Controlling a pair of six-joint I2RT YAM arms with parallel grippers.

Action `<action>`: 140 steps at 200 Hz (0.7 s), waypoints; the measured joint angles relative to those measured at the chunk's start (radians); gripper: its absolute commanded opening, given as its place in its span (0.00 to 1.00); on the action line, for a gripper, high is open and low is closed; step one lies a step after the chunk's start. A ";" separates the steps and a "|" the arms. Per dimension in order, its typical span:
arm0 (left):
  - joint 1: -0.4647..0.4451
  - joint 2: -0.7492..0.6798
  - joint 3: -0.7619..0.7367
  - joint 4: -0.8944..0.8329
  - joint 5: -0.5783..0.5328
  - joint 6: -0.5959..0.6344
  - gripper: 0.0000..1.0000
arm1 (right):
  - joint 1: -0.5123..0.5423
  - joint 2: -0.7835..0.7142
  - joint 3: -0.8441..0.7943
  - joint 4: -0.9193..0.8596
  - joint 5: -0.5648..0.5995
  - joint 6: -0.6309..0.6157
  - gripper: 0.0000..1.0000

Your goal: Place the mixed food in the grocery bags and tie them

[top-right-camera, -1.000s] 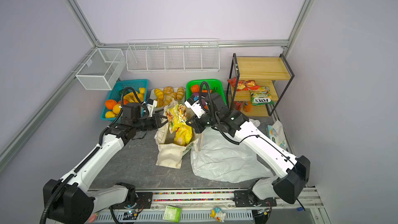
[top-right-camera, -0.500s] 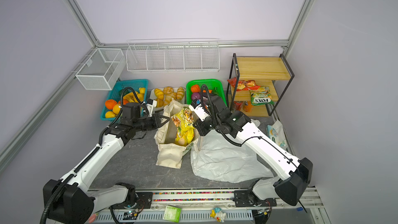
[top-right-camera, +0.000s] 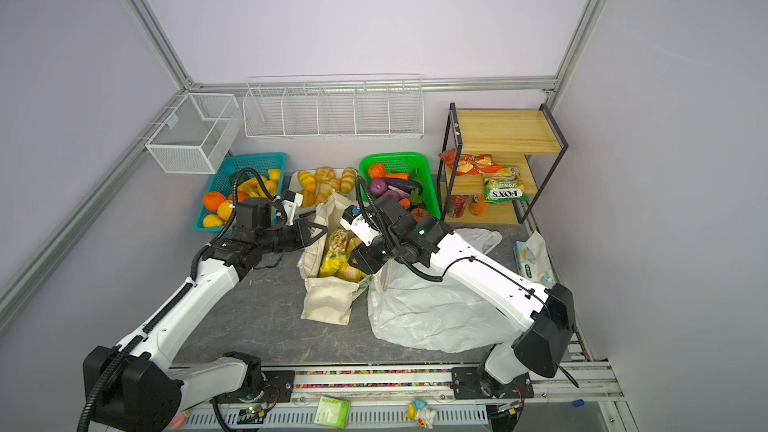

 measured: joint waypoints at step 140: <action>0.001 0.000 0.000 -0.006 -0.006 0.008 0.00 | -0.222 -0.022 -0.215 0.181 0.013 0.249 0.16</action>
